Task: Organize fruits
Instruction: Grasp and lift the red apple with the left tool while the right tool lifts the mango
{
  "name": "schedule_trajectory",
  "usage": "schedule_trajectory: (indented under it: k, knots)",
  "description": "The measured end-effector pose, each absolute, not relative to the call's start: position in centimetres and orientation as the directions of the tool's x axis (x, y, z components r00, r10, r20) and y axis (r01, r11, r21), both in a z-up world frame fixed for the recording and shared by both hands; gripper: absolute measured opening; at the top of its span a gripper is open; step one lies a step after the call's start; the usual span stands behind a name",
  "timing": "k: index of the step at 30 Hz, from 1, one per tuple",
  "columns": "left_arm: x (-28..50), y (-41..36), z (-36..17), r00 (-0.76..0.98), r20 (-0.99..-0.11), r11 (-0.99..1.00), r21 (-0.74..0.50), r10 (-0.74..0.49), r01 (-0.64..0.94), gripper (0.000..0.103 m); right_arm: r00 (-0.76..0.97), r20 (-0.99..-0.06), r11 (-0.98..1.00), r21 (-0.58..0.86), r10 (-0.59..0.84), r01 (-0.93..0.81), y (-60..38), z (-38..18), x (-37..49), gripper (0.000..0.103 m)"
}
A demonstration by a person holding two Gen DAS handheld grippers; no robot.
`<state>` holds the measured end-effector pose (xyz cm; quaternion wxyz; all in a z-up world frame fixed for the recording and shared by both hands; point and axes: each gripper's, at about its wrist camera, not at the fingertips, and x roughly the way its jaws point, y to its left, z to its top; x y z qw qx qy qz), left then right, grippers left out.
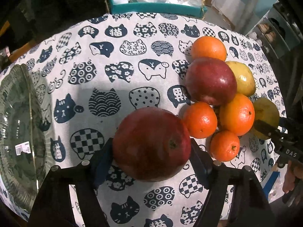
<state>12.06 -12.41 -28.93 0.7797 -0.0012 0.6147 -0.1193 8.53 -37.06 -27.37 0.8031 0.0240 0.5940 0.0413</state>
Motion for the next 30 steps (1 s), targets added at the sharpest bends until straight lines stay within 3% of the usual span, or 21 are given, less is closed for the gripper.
schedule_trajectory:
  k: [30]
  knots:
    - [8.1,-8.9,-17.8,0.490,-0.852,0.979,-0.117,-0.186,0.168,0.076,0.615,-0.785,0.996,0.027,0.073,-0.085,-33.4,-15.4,5.8,0.071]
